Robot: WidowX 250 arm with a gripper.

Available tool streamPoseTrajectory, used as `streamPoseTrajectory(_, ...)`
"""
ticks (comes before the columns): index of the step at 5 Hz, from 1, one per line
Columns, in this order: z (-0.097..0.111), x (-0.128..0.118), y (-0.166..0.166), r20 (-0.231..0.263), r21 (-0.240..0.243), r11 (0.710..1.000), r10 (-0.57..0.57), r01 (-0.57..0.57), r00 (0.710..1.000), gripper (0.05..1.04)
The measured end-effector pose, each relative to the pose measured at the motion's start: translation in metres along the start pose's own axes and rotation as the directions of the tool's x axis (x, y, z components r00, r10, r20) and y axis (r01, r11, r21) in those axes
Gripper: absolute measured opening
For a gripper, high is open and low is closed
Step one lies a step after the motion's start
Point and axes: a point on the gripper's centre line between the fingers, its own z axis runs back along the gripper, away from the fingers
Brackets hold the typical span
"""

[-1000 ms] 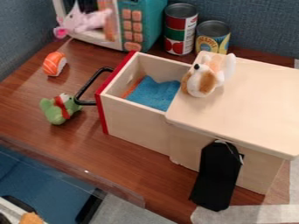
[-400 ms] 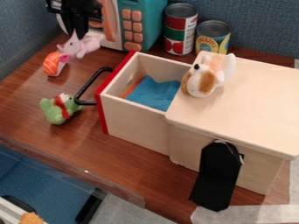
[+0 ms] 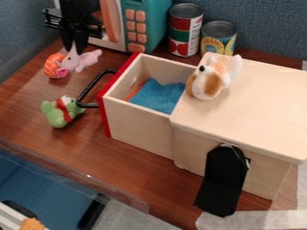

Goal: Move the pink rat out of the drawer

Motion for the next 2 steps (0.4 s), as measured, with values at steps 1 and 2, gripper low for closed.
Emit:
streamPoseTrajectory(1, 0.002, -0.002, 0.004, -0.006, 0.019, 1.0, 0.007, -0.007, 1.0, 0.637)
streamPoseTrajectory(2, 0.025, -0.004, 0.006, 0.022, 0.017, 1.0, -0.007, 0.006, 1.0, 0.931)
